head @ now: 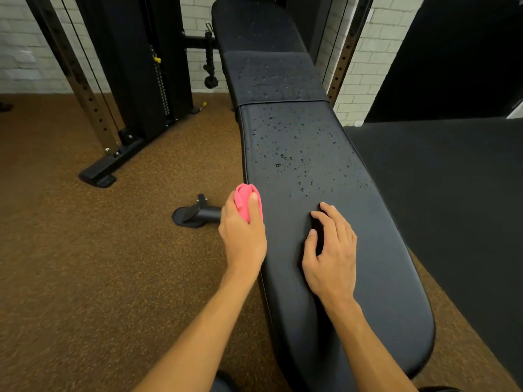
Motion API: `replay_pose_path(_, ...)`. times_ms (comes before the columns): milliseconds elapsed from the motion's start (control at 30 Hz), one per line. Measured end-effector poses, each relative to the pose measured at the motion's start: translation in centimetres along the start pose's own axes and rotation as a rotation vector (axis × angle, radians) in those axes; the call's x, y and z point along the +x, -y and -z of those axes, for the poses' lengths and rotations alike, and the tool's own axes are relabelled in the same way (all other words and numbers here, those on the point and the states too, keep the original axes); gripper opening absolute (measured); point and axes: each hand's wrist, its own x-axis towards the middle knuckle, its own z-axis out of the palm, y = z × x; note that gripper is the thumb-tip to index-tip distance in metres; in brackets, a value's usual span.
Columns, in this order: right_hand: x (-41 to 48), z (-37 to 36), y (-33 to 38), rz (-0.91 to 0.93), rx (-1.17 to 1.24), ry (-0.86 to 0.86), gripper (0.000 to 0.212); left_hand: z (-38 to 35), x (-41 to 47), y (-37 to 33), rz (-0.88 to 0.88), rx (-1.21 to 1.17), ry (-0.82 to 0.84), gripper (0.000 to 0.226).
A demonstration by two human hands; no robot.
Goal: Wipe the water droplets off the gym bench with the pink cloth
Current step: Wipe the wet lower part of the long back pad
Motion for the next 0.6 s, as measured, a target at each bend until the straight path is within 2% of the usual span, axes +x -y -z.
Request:
replay_pose_path(267,-0.1,-0.1,-0.1,0.005,0.015,-0.004,0.037,-1.3,6.8,-3.3,0.03,0.005,0.039,0.052)
replay_pose_path(500,-0.2,-0.2,-0.2,0.01,0.02,-0.019,0.037,-0.6,-0.3,0.4,-0.078,0.01,-0.006,0.05)
replay_pose_path(600,-0.2,-0.2,-0.3,0.008,0.024,-0.02,0.037,-0.8,0.6,-0.1,-0.093,0.025,0.001,0.048)
